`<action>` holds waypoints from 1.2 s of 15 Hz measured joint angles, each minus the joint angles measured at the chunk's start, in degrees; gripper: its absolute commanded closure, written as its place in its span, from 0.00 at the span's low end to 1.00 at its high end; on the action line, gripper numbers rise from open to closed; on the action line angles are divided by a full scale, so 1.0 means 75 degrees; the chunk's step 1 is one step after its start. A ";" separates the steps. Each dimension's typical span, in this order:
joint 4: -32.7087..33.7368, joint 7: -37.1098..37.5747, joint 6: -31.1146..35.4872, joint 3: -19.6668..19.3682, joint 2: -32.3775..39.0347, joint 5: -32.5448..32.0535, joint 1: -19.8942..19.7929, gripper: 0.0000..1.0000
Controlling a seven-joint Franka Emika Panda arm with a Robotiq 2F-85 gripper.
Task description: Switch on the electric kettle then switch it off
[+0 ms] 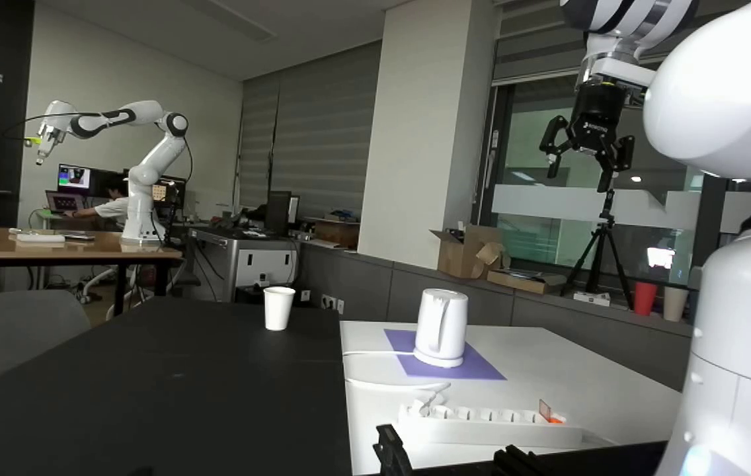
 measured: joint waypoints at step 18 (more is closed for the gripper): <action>-0.0119 -0.0654 0.3936 0.0376 0.2520 0.1102 0.0637 0.47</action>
